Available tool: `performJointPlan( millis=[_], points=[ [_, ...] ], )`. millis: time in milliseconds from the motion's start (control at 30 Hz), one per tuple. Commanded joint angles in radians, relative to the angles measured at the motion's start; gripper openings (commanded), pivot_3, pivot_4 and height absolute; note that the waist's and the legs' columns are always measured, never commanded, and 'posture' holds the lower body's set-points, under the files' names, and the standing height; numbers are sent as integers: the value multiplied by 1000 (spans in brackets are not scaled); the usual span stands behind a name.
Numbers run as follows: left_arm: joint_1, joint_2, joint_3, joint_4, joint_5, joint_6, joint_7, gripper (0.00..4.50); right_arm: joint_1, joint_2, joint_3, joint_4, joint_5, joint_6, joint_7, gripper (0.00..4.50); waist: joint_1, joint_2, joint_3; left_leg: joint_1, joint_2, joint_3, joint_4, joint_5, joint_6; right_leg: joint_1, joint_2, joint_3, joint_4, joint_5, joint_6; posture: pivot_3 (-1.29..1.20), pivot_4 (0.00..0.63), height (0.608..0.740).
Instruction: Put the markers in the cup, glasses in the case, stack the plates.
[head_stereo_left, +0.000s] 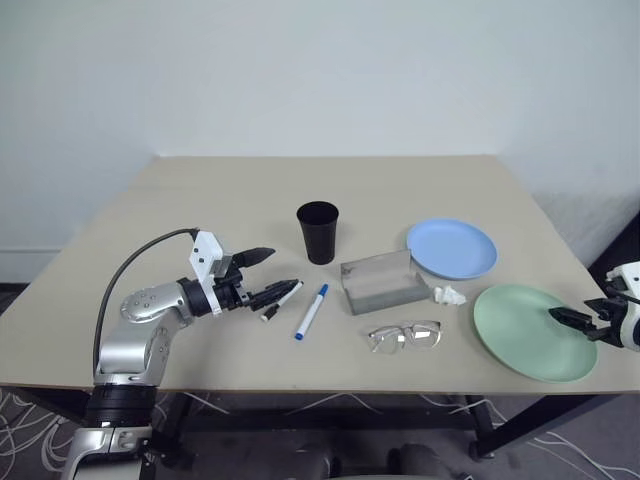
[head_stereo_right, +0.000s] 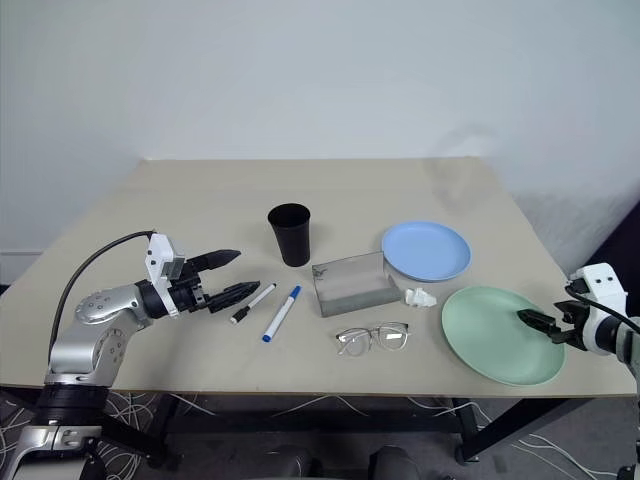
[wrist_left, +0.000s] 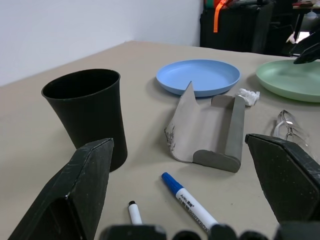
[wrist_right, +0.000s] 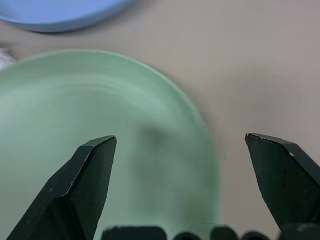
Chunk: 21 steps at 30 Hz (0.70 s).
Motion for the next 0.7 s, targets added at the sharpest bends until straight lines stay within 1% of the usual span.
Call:
performJointPlan(
  millis=[33, 333, 433, 600, 633, 700],
  points=[
    [-18, 8, 9, -11, -4, -5, -2, 4497, -25, -1, -26, 33, -6, -38, -14, 4486, -1, 0, 0, 0, 0, 1, 0, 0, 0, 0, 0, 0, 0, 0, 0, 0, 0, 732],
    [-7, 9, 6, -20, -1, 5, 2, 4497, -25, 11, -17, 93, 1, -27, 9, 4486, -1, 0, 0, 2, 3, 4, 2, -1, 1, 1, 0, 0, 0, 0, 0, 0, 0, 732],
    [0, 11, 7, -28, -3, 12, 4, 4500, -26, 14, -10, 92, 4, -8, 24, 3901, -1, 1, 0, 2, 3, 4, 2, -1, 2, 1, 0, 1, 0, 0, 0, 0, 0, 732],
    [11, 14, 12, -42, -7, 22, 8, 4500, -30, 24, -9, 89, 9, 26, 33, 2221, -1, 1, 0, 2, 3, 4, 3, -1, 2, 1, 0, 1, 0, 0, 0, 0, 0, 732],
    [13, 14, 13, -45, -8, 25, 9, 4500, -32, 27, -10, 88, 13, 37, 36, 1790, -1, 0, 0, 2, 3, 4, 3, -1, 2, 1, 0, 1, 0, 0, 0, 0, 0, 732],
    [17, 15, 15, -52, -10, 30, 11, 4500, -34, 31, -14, 86, 17, 50, 39, 1098, -1, 0, 0, 2, 3, 4, 3, -1, 2, 1, 0, 1, 0, 0, 0, 0, 0, 732]
  ],
)
